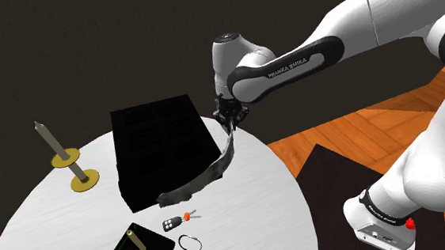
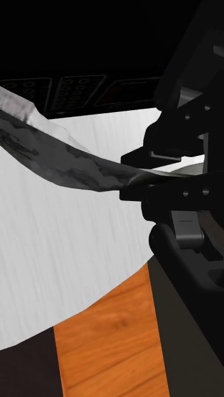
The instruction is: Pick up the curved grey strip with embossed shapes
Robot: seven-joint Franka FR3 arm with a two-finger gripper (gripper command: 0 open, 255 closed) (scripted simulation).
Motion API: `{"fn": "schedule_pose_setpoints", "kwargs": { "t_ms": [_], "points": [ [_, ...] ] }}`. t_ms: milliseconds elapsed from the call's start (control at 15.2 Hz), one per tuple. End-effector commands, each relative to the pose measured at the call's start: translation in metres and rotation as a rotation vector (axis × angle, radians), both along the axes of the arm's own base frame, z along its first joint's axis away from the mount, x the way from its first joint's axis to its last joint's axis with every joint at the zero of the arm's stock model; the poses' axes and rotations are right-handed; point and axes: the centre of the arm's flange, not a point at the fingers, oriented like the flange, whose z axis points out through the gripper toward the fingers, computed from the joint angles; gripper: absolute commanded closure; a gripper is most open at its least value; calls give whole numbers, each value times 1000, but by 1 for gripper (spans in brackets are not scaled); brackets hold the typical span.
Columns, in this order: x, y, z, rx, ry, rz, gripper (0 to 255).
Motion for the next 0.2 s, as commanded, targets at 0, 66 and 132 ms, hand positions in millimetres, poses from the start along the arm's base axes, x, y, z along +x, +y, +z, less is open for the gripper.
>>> {"fn": "schedule_pose_setpoints", "kwargs": {
  "t_ms": [0, 66, 132],
  "points": [
    [0, 0, 12, 0, -3, -1, 255],
    [0, 0, 13, 0, -3, -1, 255],
    [0, 0, 13, 0, -3, -1, 255]
  ]
}}
